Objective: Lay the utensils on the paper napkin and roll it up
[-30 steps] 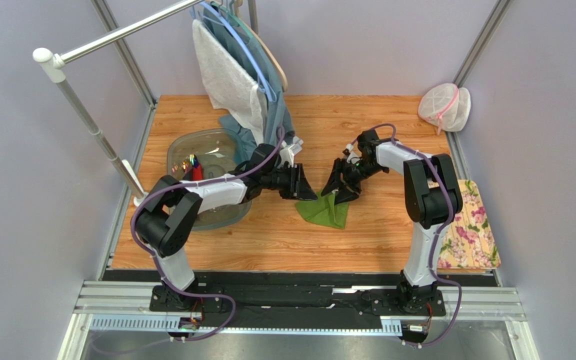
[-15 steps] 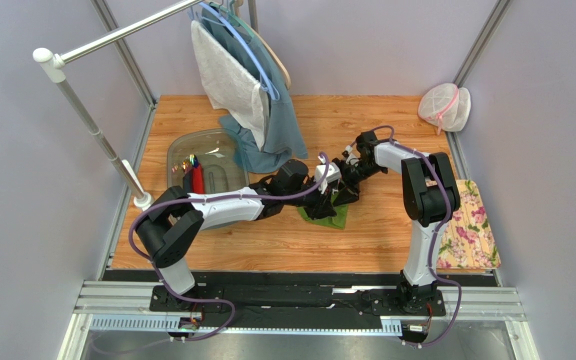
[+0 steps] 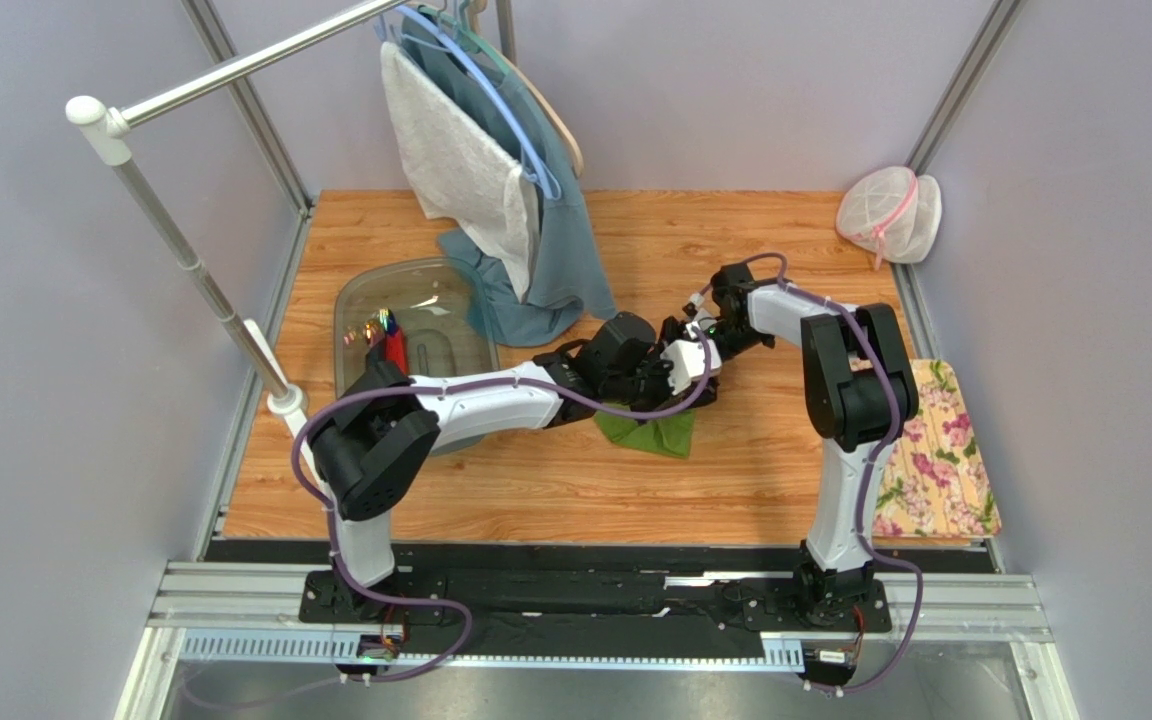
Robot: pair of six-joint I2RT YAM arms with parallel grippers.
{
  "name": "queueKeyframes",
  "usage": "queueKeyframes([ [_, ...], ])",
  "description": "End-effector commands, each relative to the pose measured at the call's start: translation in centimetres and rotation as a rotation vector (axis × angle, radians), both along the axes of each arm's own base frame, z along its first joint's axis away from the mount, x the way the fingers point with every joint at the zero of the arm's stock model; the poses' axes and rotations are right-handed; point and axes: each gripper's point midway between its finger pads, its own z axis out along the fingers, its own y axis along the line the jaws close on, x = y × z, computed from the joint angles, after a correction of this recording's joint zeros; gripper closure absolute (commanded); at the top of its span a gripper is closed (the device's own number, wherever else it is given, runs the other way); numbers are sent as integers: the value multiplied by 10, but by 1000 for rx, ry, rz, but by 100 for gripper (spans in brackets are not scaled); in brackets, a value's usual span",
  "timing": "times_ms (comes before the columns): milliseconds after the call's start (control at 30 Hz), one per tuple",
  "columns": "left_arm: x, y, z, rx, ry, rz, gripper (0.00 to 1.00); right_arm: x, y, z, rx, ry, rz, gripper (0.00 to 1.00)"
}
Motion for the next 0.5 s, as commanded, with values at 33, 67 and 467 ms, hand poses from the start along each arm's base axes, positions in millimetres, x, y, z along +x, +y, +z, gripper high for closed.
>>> queueKeyframes([
  [33, 2, 6, -17, 135, -82, -83, 81, 8, 2, 0, -3, -28, 2, 30],
  [67, 4, 9, -21, 160, -109, -93, 82, 8, 3, 1, -1, -26, 3, 31],
  [467, -1, 40, -58, 294, -86, -76, 90, 11, 4, 15, 20, -61, 8, 36],
])
